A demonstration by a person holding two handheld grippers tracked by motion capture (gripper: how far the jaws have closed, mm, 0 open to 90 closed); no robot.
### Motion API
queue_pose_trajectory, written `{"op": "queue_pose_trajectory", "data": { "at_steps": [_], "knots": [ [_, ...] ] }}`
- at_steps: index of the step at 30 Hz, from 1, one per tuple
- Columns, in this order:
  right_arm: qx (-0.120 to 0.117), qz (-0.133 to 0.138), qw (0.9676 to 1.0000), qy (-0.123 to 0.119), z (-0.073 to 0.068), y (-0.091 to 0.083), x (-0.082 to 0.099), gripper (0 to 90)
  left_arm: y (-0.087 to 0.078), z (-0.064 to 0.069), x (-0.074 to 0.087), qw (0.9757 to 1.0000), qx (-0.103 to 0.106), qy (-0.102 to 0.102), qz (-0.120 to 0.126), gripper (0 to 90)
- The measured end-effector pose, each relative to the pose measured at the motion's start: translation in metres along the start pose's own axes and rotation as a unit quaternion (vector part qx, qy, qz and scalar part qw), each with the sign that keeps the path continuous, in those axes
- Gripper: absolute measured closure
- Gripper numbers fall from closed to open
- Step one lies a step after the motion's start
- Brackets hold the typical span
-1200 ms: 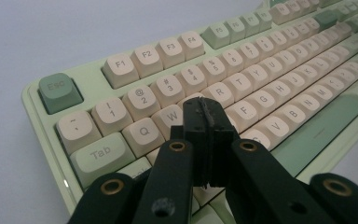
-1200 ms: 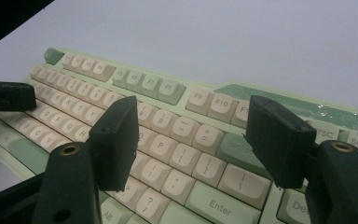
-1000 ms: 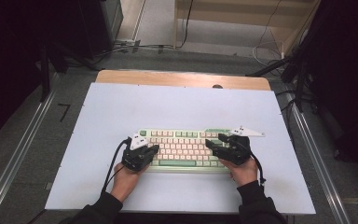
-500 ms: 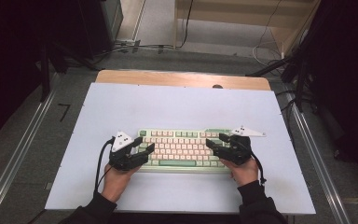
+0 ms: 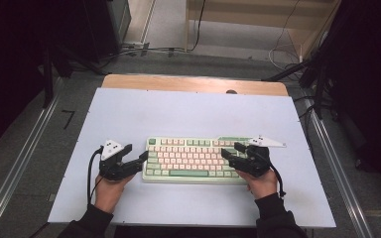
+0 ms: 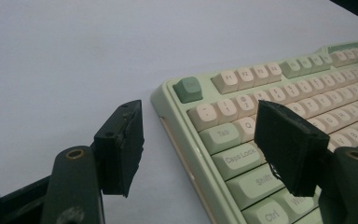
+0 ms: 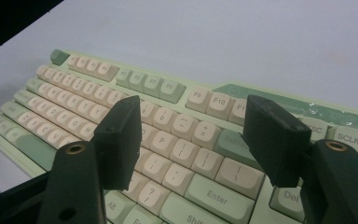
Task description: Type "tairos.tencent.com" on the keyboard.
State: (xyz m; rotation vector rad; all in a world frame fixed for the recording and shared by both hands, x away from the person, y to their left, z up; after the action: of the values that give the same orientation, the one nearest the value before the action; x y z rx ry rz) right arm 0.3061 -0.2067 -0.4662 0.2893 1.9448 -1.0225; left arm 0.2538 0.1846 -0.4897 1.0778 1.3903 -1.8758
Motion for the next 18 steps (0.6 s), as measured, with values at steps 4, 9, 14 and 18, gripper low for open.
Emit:
{"op": "queue_pose_trajectory", "data": {
  "at_steps": [4,9,14,18],
  "knots": [
    [0.000,-0.002,1.0000,-0.001,-0.002,-0.002,0.002,35.6,-0.001,-0.002,0.004,1.0000,-0.006,-0.003,-0.004,31.3],
    [-0.002,-0.010,0.9999,-0.006,-0.005,0.001,0.005,35.6,-0.001,0.001,0.005,1.0000,-0.006,0.001,-0.004,30.9],
    [-0.005,-0.015,0.9998,-0.009,-0.008,0.002,0.008,35.6,0.001,0.004,0.006,0.9999,-0.006,0.005,-0.007,30.8],
    [-0.006,-0.020,0.9997,-0.012,-0.010,0.004,0.010,35.6,0.001,0.006,0.006,0.9999,-0.002,0.007,-0.008,29.9]
  ]
}}
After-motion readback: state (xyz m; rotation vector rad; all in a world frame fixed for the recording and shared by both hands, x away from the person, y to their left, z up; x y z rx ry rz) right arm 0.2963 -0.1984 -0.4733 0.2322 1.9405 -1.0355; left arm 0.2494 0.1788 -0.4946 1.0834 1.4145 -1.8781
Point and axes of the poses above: each handheld gripper's, and its own axes: y roughly forward along the jaws, x roughly out of its underside, z roughly to its right, the point moved 1 cm from there along y, roughly forward along the jaws, and after that the axes turned 5 degrees about -x, right-handed, at the moved point
